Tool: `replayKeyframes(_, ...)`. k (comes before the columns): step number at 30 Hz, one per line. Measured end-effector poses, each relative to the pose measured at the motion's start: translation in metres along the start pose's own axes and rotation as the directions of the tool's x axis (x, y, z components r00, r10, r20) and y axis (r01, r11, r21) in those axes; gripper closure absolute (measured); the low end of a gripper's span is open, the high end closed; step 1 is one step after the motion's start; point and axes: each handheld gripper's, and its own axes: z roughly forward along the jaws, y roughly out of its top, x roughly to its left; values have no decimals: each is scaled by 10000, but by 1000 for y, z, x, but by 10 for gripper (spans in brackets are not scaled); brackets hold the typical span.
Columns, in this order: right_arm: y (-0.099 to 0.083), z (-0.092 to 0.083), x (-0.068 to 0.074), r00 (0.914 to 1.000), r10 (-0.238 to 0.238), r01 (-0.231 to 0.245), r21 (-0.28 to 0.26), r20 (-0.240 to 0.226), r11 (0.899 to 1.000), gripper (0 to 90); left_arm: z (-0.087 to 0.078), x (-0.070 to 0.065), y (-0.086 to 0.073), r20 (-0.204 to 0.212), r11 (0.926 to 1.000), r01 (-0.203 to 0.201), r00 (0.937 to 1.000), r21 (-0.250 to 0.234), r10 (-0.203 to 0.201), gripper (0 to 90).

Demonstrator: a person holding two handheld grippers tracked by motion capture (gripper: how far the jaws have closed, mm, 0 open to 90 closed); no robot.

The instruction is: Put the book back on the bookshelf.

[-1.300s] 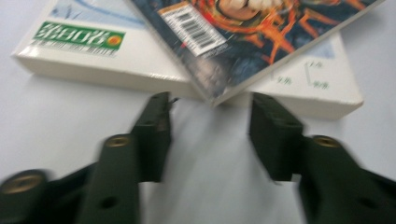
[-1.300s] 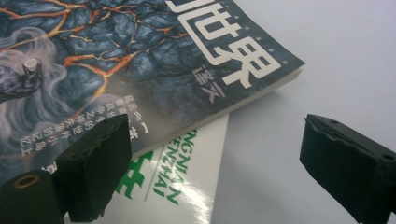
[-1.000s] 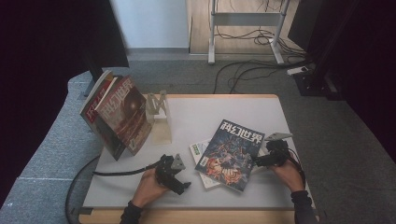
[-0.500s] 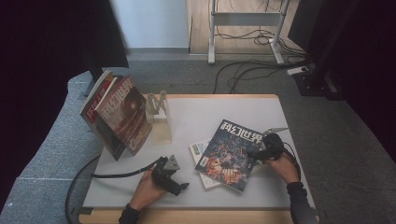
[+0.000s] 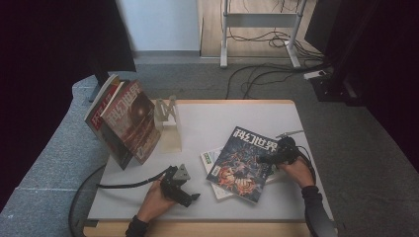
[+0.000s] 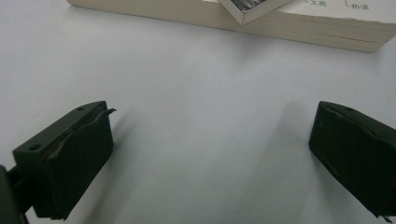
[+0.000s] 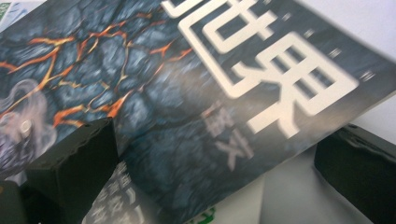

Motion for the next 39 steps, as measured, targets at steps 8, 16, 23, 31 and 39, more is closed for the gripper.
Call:
replayKeyframes(8, 9, -6, -3, 9984, -175, 203, -521, 530, 9984, 234, 0, 0, 0, 2, 10000, 4, 10000, -10, -4, 0)
replayKeyframes(16, 17, -15, 4, 9892, -499, 620, -849, 1379, 9945, 603, 0, 0, 0, -4, 10000, 9, 10000, -11, -9, 0)
replayKeyframes(23, 21, -24, 12, 9845, -640, 807, -981, 1634, 9919, 720, 0, 0, 0, -5, 10000, -7, 10000, -38, 7, 0)
replayKeyframes(31, 25, -38, 20, 9895, -857, 1039, -1606, 1161, 9815, 784, 0, 0, -1, 17, 9999, -118, 9999, -32, 118, 0)
replayKeyframes(39, 34, -52, 38, 9810, -1449, 1681, -1921, 1290, 9669, 795, 0, 3, 2, 199, 9996, -264, 9995, 72, 263, 0)
